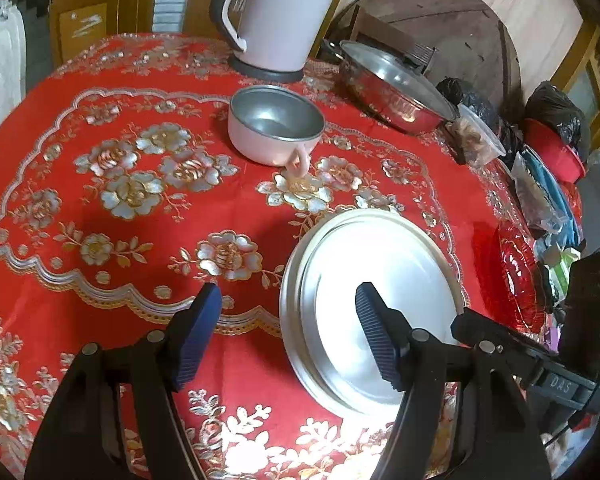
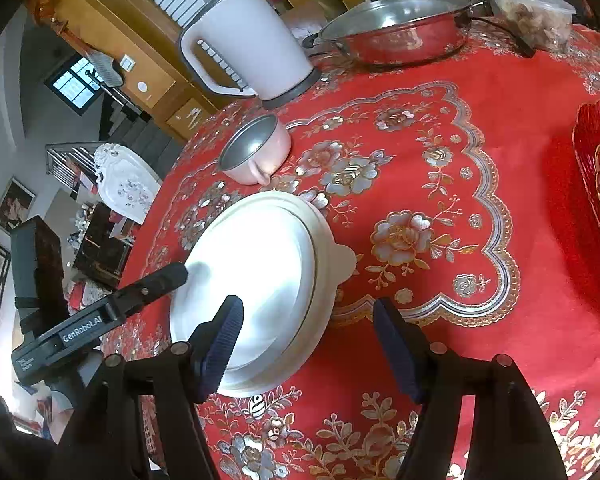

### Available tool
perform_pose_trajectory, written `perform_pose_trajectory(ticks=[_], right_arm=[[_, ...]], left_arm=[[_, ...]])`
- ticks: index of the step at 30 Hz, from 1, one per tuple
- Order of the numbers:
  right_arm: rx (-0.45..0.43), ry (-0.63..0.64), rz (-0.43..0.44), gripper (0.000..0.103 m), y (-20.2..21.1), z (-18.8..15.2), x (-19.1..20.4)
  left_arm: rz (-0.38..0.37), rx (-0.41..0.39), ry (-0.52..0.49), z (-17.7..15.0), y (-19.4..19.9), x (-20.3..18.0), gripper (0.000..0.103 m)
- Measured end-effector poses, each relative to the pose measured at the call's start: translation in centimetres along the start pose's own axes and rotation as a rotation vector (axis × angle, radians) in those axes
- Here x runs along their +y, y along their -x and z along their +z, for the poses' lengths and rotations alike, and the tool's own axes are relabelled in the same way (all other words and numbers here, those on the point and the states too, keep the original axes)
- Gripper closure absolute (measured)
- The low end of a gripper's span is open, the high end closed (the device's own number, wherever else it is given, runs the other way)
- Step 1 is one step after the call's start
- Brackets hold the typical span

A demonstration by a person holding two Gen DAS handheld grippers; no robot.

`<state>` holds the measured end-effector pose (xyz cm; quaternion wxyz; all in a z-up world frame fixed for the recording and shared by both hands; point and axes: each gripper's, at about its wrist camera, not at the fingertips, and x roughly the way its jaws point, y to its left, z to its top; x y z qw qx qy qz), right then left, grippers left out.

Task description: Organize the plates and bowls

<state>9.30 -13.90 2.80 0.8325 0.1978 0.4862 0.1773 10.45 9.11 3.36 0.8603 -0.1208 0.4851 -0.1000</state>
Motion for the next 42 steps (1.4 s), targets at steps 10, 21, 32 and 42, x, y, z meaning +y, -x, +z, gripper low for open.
perform_pose_trajectory(ticks=[10, 21, 32, 42], right_arm=[[-0.019, 0.049, -0.015, 0.048, -1.6, -0.1, 0.7], [-0.038, 0.147, -0.108, 0.064, -0.9, -0.9, 1.4], [-0.117, 0.146, -0.171, 0.062, 4.6, -0.2, -0.2], [-0.216, 0.041, -0.267, 0.061, 12.2, 0.7, -6.4]], left_arm=[[0.025, 0.035, -0.032, -0.5, -2.3, -1.1, 0.06], [0.045, 0.05, -0.08, -0.9, -2.5, -3.0, 0.085], [-0.002, 0.031, -0.158, 0.2, -1.1, -9.4, 0.085], [-0.084, 0.047, -0.268, 0.6, -2.4, -19.3, 0.085]])
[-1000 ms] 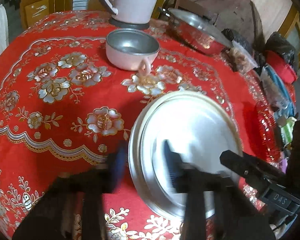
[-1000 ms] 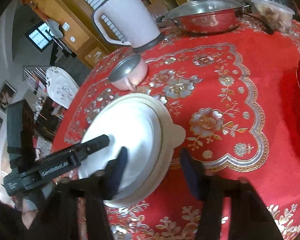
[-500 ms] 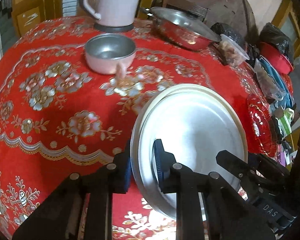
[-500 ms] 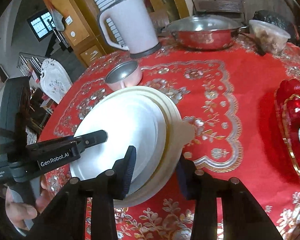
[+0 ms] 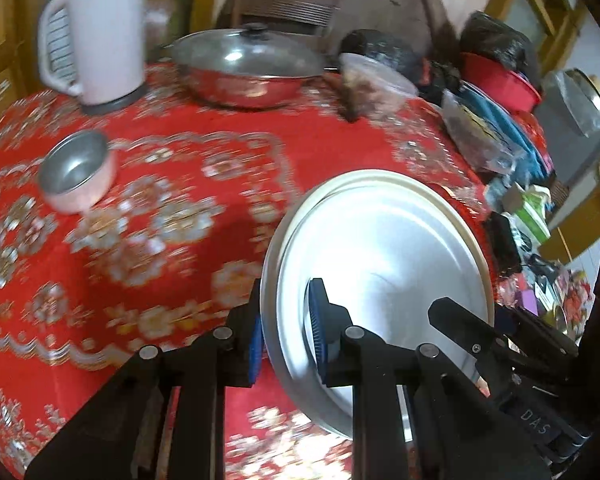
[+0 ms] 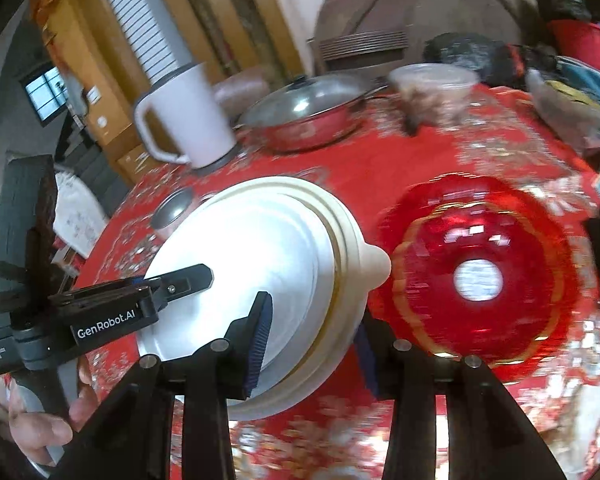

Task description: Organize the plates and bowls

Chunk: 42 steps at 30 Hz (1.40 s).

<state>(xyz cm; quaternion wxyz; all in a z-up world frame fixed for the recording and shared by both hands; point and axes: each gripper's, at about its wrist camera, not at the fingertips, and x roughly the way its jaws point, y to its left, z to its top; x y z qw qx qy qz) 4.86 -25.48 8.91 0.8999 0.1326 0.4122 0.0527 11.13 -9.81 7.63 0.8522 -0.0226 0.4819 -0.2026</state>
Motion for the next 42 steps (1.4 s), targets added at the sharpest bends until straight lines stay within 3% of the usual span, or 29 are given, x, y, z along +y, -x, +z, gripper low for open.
perform_pose_trajectory(ticks=[9, 15, 21, 33, 34, 36, 39, 42], right_arm=[[-0.047, -0.078, -0.115, 0.061, 2.7, 1.0, -7.1], [-0.038, -0.126, -0.171, 0.061, 2.1, 1.0, -10.9], [-0.008, -0.157, -0.196, 0.061, 0.5, 0.6, -13.7], [0.041, -0.101, -0.26, 0.05, -1.3, 0.0, -13.7], [0.042, -0.099, -0.27, 0.042, -1.2, 0.0, -13.6], [0.036, -0.094, -0.285, 0.034, -0.9, 0.0, -13.5], [0.019, -0.086, -0.323, 0.034, 0.1, 0.0, -13.3], [-0.002, -0.083, -0.34, 0.034, 1.3, 0.0, -13.1]], left_arm=[[-0.057, 0.025, -0.072, 2.1, -3.4, -7.5, 0.085], [-0.068, 0.042, -0.106, 2.6, -6.6, -10.9, 0.085], [-0.04, 0.069, -0.128, 2.3, -9.0, -12.2, 0.085], [0.027, 0.064, -0.148, 1.4, -10.5, -12.8, 0.081], [0.021, 0.068, -0.139, 1.4, -10.5, -12.7, 0.08], [0.007, 0.077, -0.121, 1.6, -10.6, -12.5, 0.066], [0.013, 0.055, -0.127, 1.6, -10.1, -12.6, 0.049], [0.005, 0.031, -0.13, 1.6, -9.2, -12.6, 0.046]])
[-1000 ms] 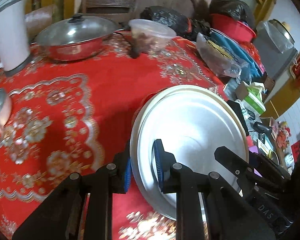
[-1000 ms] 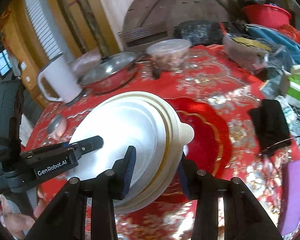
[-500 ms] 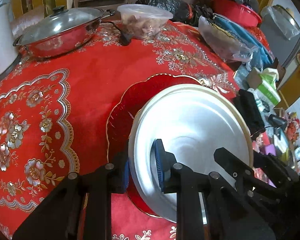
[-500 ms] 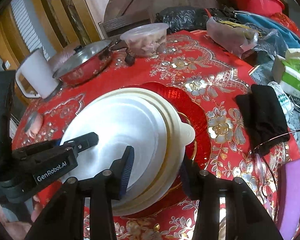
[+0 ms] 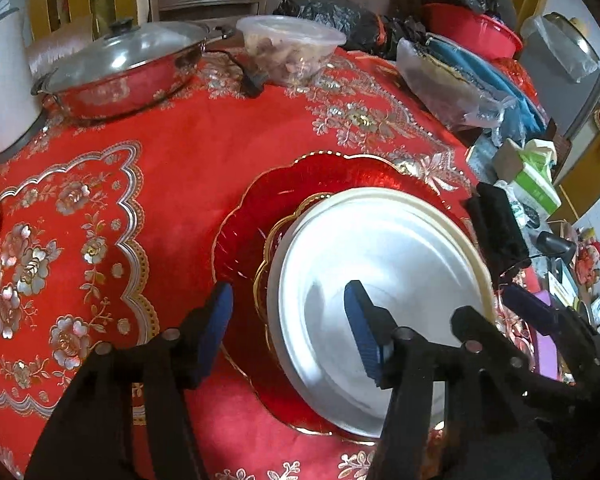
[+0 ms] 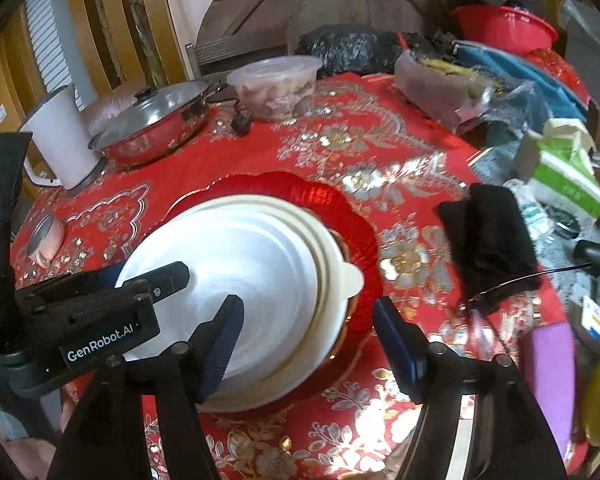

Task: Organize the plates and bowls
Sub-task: 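Lower the white dishes onto the red plates and open both tools, then move both tools to the steel pink-handled bowl and close on its rim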

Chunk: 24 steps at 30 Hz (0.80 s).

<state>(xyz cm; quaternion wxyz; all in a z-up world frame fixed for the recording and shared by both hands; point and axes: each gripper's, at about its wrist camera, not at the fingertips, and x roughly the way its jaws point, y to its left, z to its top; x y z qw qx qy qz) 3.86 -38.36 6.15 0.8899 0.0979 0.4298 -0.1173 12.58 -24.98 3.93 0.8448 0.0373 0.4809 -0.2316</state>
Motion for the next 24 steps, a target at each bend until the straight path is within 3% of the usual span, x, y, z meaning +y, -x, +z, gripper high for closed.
perform_pose_trajectory(ticks=[5, 12, 17, 21, 24], right_arm=[[-0.049, 0.001, 0.019, 0.033, 2.7, 0.1, 0.4], [-0.064, 0.049, 0.11, 0.033, 4.0, -0.1, 4.6], [-0.044, 0.092, 0.2, 0.032, 3.5, -0.4, 9.1], [0.013, 0.105, 0.346, 0.032, 2.1, -0.7, 13.5], [0.028, 0.148, 0.369, 0.032, 0.9, -0.7, 16.8]], left_arm=[[-0.013, -0.04, 0.024, 0.0, 1.8, 1.1, 0.046], [0.011, -0.088, 0.078, -0.9, 4.9, 4.9, 0.046], [0.06, -0.117, 0.114, -2.3, 7.0, 9.2, 0.046], [0.114, -0.136, 0.174, -3.4, 8.6, 14.1, 0.046], [0.157, -0.145, 0.219, -3.8, 9.6, 17.8, 0.046]])
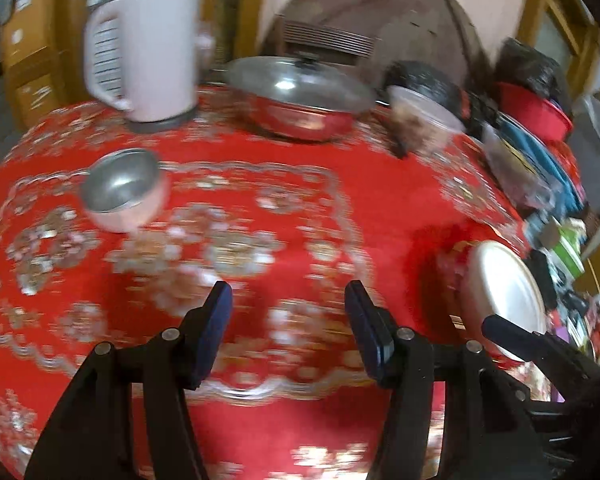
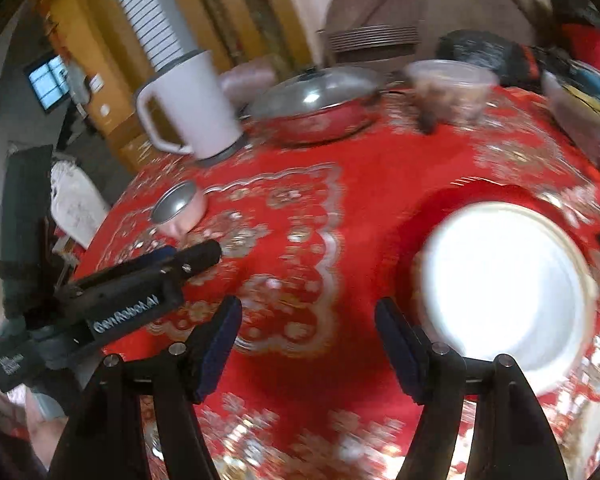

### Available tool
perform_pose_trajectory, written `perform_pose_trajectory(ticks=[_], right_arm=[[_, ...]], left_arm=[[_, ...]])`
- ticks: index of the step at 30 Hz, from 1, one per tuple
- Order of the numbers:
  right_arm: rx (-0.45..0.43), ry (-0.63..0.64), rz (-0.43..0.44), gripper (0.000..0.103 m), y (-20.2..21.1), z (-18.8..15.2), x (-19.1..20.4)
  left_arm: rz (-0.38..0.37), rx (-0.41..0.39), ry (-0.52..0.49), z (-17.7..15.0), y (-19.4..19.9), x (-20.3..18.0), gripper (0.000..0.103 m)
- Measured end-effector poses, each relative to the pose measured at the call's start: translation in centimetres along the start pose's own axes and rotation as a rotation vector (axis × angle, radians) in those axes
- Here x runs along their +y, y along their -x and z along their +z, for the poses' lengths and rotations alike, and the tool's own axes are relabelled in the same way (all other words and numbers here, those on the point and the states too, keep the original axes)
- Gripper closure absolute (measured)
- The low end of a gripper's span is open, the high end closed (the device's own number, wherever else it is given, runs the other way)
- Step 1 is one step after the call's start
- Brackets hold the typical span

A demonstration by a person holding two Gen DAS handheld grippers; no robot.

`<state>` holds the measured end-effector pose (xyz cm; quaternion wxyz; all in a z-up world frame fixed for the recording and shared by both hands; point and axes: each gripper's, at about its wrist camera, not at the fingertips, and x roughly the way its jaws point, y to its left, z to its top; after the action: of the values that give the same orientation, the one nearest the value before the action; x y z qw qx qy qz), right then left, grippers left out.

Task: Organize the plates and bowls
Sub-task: 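Move both tools to the steel pink-handled bowl and close on its rim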

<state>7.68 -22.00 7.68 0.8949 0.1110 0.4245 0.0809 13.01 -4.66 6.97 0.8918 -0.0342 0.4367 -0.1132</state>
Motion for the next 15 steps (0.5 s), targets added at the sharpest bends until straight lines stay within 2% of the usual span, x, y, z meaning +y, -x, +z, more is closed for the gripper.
perform_pose_trajectory(ticks=[8, 15], right_arm=[[0.075, 0.008, 0.11, 0.032, -7.0, 2.4, 5.5], [0.11, 0.005, 0.174, 0.032, -12.3, 6.1, 9.4]], left_arm=[[0.126, -0.01, 0.115, 1.9, -0.5, 9.2, 0.041], [0.178, 0.004, 0.205, 4.3, -2.7, 14.9, 0.041]])
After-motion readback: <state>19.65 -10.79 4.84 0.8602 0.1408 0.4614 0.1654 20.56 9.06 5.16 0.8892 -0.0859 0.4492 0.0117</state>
